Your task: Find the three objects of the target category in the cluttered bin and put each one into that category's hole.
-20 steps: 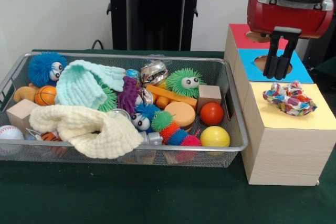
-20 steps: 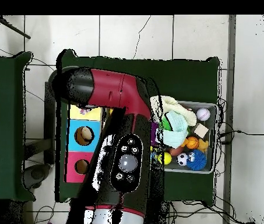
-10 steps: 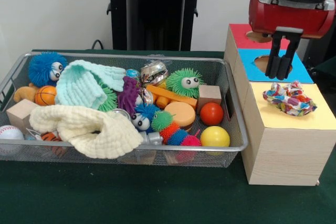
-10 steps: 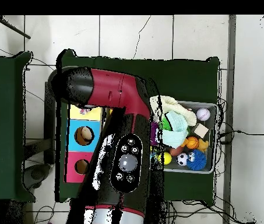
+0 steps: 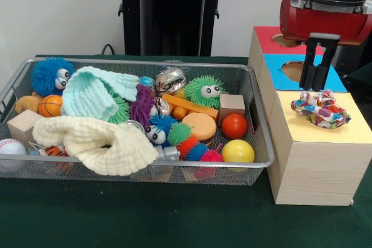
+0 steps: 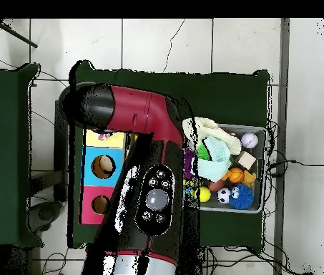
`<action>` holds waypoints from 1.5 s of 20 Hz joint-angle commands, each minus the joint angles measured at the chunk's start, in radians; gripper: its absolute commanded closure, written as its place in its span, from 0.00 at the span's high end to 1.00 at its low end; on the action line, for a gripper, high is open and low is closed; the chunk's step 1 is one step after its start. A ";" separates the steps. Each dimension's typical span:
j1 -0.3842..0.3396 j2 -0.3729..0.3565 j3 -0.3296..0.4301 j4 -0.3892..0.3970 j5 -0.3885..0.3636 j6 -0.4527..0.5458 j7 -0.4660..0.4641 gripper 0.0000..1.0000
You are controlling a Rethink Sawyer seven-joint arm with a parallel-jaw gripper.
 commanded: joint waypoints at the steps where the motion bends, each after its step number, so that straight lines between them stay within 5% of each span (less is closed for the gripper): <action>1: -0.017 0.007 0.110 0.145 0.021 -0.087 0.163 0.00; 17: -0.024 0.006 0.137 0.224 0.028 -0.217 0.175 0.00; 30: -0.022 -0.001 0.162 0.284 0.132 -0.210 0.239 0.00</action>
